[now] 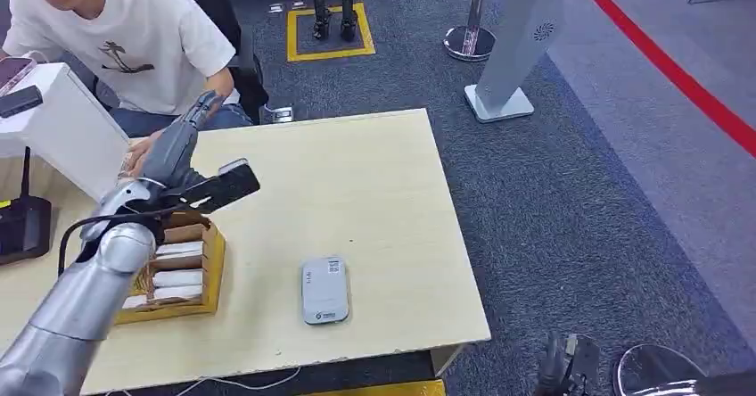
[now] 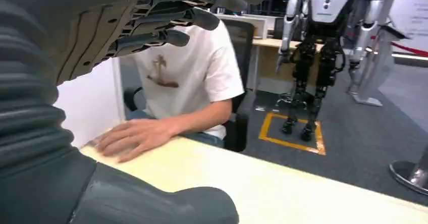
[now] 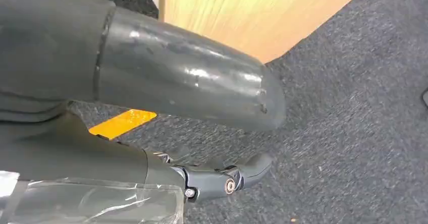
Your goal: Pass the card to the sensor for recognition and then transmit it.
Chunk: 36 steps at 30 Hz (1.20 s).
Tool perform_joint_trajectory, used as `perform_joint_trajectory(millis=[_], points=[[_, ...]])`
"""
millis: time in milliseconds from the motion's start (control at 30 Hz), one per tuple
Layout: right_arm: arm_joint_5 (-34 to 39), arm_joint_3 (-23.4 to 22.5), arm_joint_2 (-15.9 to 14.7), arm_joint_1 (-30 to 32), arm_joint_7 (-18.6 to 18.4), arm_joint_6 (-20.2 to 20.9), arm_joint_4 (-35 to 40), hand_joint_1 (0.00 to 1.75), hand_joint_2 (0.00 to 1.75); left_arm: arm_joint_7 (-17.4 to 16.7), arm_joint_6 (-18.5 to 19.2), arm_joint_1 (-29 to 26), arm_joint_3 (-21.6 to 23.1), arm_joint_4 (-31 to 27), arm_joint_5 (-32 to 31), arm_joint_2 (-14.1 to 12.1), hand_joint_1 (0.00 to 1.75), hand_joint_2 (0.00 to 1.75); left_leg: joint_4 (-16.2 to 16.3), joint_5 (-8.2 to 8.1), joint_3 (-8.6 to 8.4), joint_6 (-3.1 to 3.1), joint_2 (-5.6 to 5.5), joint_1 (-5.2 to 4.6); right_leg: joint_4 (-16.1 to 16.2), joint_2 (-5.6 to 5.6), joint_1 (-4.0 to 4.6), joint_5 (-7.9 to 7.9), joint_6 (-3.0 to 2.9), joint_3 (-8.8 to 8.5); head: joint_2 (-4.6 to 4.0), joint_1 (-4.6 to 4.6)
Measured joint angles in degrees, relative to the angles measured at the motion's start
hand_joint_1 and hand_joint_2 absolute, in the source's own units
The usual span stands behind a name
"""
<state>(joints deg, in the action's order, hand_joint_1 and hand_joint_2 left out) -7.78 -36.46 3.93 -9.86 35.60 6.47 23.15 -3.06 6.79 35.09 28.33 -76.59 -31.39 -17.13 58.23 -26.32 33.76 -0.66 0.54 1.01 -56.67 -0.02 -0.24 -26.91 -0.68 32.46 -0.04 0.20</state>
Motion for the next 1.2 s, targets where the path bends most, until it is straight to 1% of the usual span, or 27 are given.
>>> perform_joint_trajectory(millis=[67,133,167,267,400,500,567,700,767,900,1000,1200], points=[[0.37,-0.04,0.00,0.34,0.46,0.22,-0.02,0.00,0.00,-0.57,-1.73,-4.00,-0.50,-3.04,0.00,-2.00,0.00,1.75,-0.07,-0.02,-0.01,-0.02,0.00,0.00,0.00,0.00,0.00,-0.05,-0.05,0.01,0.00,-0.02],[0.59,-0.18,0.02,0.66,0.74,0.24,-0.07,0.00,0.00,-1.18,-2.86,-8.32,-1.95,-6.43,-0.48,-3.55,0.00,1.75,-0.09,-0.03,-0.01,-0.03,0.01,0.00,0.00,0.01,0.00,-0.09,-0.07,0.03,0.00,0.00],[0.68,-0.22,0.02,0.86,0.83,0.31,-0.09,0.00,0.00,-1.60,-3.51,-11.09,-3.27,-8.66,-0.70,-4.52,0.00,1.75,-0.13,-0.05,-0.01,-0.05,0.04,0.00,-0.02,0.02,0.00,-0.11,-0.09,0.01,0.00,0.02],[0.94,-0.44,0.00,1.63,1.05,0.37,-0.24,0.00,0.00,-2.19,-4.87,-21.96,-8.62,-16.57,-2.16,-7.30,0.00,1.75,-0.13,-0.20,-0.11,-0.09,0.28,0.00,0.00,0.27,0.00,-0.18,-0.12,0.02,0.00,-0.04],[0.55,-1.00,0.00,2.08,1.22,0.68,-0.46,0.00,0.00,-2.84,-5.05,-35.27,-16.60,-25.58,-4.65,-8.05,0.00,1.75,-0.13,-0.27,-0.08,-0.11,0.27,0.00,0.02,0.24,0.00,-0.27,-0.02,0.03,0.00,-0.04],[0.13,-1.31,0.02,2.12,1.33,1.01,-0.46,0.00,0.00,-3.09,-5.24,-42.74,-21.34,-30.62,-5.03,-7.96,0.00,1.75,-0.13,-0.28,-0.08,-0.08,0.24,-0.01,0.05,0.19,0.00,-0.28,-0.01,0.01,0.00,-0.04],[0.07,-1.38,0.02,2.09,1.53,1.18,-0.46,0.00,0.00,-3.67,-5.37,-46.29,-24.07,-33.14,-5.25,-7.64,0.00,1.75,-0.13,-0.29,-0.07,-0.07,0.21,-0.01,0.05,0.13,0.00,-0.28,-0.01,-0.02,0.00,-0.02],[0.07,-1.60,0.02,2.08,1.60,1.33,-0.44,0.00,0.00,-4.99,-5.31,-51.42,-27.78,-36.72,-5.68,-6.72,0.00,1.75,-0.13,-0.30,-0.09,-0.05,0.16,-0.01,0.05,0.05,0.00,-0.27,0.00,-0.08,0.00,-0.04],[0.07,-1.66,0.02,2.11,1.60,1.33,-0.44,0.00,0.00,-5.10,-5.33,-53.56,-29.33,-38.05,-5.81,-6.11,0.00,1.75,-0.13,-0.29,-0.12,-0.05,0.14,-0.01,0.05,0.05,0.00,-0.27,0.00,-0.10,0.00,-0.04],[-0.04,-1.70,0.04,2.09,1.53,1.33,-0.44,0.00,0.00,-5.23,-5.33,-55.59,-31.08,-39.23,-6.67,-4.81,0.00,1.75,-0.13,-0.28,-0.12,-0.04,0.01,0.00,0.04,-0.08,0.00,-0.27,0.00,-0.15,0.00,-0.04],[-0.15,-1.75,0.20,2.22,1.40,1.33,-0.44,0.00,0.00,-5.71,-5.11,-57.87,-32.37,-39.91,-7.39,-3.11,0.00,1.75,-0.12,-0.29,-0.16,-0.04,0.04,0.00,0.05,-0.05,0.00,-0.27,0.00,-0.15,0.00,-0.04],[-1.03,-2.14,0.20,2.30,0.83,1.36,-0.35,0.00,0.00,-6.49,-1.74,-60.11,-34.62,-40.10,-11.30,-1.45,0.00,1.75,-0.12,-0.29,-0.15,-0.04,-0.06,0.00,0.05,-0.12,0.00,-0.28,0.00,-0.15,0.00,-0.04]])
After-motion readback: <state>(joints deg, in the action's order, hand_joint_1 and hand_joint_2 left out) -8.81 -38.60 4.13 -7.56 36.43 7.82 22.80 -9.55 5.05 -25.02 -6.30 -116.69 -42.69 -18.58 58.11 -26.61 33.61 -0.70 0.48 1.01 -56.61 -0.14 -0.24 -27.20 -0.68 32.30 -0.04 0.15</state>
